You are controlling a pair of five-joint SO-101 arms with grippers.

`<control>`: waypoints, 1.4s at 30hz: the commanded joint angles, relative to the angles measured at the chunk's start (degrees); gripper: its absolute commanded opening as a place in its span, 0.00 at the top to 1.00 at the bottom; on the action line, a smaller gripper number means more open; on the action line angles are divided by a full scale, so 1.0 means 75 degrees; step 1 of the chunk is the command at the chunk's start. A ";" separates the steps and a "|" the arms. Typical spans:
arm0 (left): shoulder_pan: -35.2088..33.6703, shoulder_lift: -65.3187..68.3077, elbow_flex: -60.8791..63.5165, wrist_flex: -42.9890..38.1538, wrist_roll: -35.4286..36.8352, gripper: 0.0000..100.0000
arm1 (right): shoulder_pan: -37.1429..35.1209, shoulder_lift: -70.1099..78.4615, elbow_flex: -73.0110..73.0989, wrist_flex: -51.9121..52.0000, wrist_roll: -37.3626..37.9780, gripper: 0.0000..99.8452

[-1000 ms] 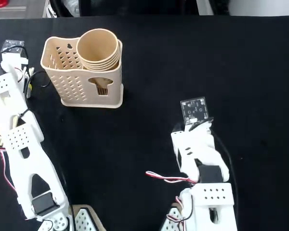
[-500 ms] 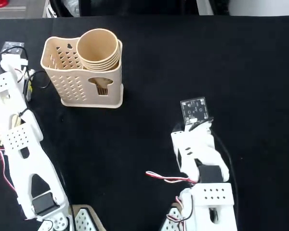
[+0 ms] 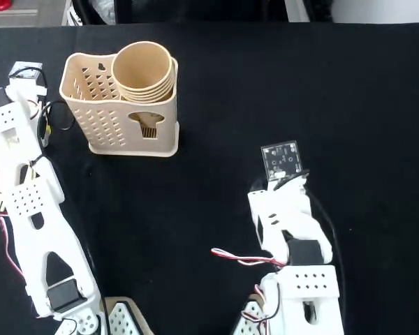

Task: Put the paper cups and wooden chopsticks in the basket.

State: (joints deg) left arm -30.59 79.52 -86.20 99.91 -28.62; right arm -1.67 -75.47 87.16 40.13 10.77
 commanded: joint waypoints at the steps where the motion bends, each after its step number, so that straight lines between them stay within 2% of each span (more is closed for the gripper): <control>1: 0.0088 -0.0035 0.0463 0.0129 -0.0129 0.97 | -0.0105 -0.0111 -0.0029 -0.0152 0.0047 0.96; 8: -0.0029 -0.0387 0.0451 0.0129 -0.0047 0.97 | -0.0105 -0.0111 -0.0029 -0.0152 0.0047 0.96; 16: -0.0651 -0.2192 0.0580 0.0129 0.0973 0.97 | -0.0105 -0.0111 -0.0029 -0.0152 0.0047 0.96; 21: -0.0885 -0.3493 0.1647 0.0141 0.1336 0.97 | -0.0105 -0.0111 -0.0029 -0.0152 0.0047 0.96; 27: -0.0756 -0.5322 0.3311 0.0129 0.1430 0.97 | -0.0094 -0.0111 -0.0029 -0.0152 0.0047 0.96; 33: -0.0721 -0.6881 0.3686 0.0105 0.1688 0.97 | -0.0094 -0.0111 -0.0018 -0.0152 0.0047 0.96; 42: -0.0779 -0.8111 0.3686 -0.0598 0.3001 0.97 | -0.0094 -0.0111 -0.0018 -0.0152 0.0047 0.96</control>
State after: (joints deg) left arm -36.57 23.08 -58.68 97.71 -9.63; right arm -1.67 -75.47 87.16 40.13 10.77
